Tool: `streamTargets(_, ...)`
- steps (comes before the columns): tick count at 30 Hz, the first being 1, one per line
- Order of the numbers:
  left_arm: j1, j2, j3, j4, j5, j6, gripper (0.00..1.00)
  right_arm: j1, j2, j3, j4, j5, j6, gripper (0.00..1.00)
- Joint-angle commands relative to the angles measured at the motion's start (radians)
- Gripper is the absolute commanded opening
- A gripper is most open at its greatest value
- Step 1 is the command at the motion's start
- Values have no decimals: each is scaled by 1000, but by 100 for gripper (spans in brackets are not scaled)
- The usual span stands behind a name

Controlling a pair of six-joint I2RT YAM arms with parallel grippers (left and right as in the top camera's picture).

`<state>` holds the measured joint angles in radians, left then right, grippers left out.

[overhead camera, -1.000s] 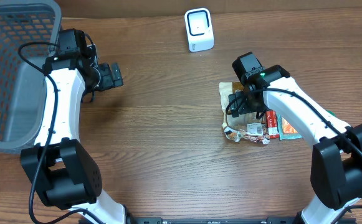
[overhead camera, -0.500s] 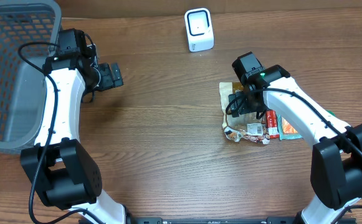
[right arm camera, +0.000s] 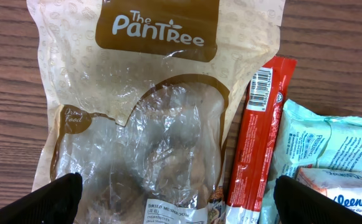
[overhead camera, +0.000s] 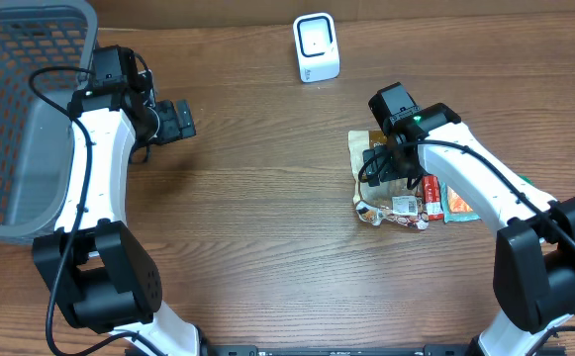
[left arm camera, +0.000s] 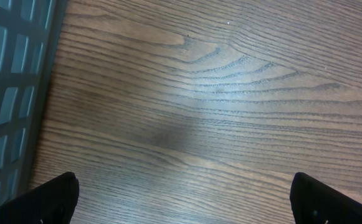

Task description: Scan the item barcode

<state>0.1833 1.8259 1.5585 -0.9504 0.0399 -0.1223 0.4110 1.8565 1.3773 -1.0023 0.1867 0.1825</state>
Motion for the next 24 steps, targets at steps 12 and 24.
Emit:
streamTargets(12, -6, 3, 21, 2, -3, 18, 100, -8, -69, 11, 5, -5, -1, 100)
streamTargets(24, -6, 3, 21, 2, -3, 18, 100, -8, -508, 11, 5, -5, -1, 100)
